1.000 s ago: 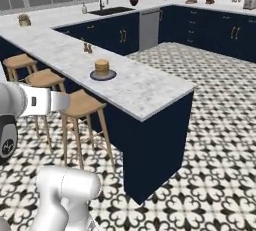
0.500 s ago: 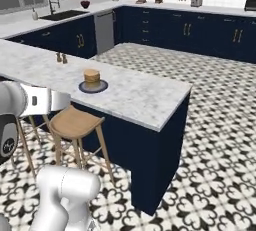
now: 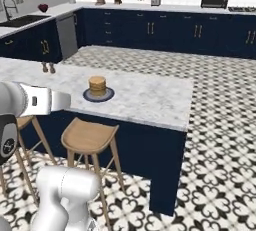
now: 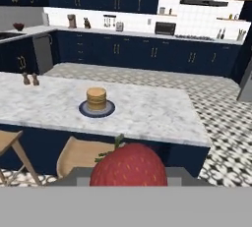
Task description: Take the strawberry from the fridge and place it on top of the pancake, located on the dining counter.
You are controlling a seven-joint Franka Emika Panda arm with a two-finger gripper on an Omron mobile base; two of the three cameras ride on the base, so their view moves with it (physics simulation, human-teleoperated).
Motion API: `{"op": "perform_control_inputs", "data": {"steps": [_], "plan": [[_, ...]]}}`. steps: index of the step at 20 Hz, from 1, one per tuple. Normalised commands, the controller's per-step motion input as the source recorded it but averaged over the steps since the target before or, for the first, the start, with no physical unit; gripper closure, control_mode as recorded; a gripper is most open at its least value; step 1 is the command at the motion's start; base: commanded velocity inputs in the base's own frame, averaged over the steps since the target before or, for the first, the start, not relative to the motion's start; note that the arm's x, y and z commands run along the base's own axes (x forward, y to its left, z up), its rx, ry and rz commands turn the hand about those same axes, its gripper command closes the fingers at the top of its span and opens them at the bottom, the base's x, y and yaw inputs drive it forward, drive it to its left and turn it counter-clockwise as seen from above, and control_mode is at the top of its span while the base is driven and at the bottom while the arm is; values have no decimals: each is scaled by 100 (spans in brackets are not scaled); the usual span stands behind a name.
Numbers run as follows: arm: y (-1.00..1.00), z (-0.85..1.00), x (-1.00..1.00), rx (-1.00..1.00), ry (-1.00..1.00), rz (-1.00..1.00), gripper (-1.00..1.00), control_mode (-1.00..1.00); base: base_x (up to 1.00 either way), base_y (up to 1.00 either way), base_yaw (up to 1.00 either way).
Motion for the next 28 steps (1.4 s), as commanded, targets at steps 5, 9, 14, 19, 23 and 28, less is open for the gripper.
{"op": "perform_control_inputs", "data": {"steps": [5,9,14,19,23,28], "plan": [[0,0,0,0,0,0,100,100,0,88,-38],[0,0,0,0,0,0,100,100,9,88,-33],[0,0,0,0,0,0,100,100,36,52,-22],[0,0,0,0,0,0,100,100,56,14,-6],[0,0,0,0,0,0,100,100,55,0,0],[0,0,0,0,0,0,100,100,57,0,0]]}}
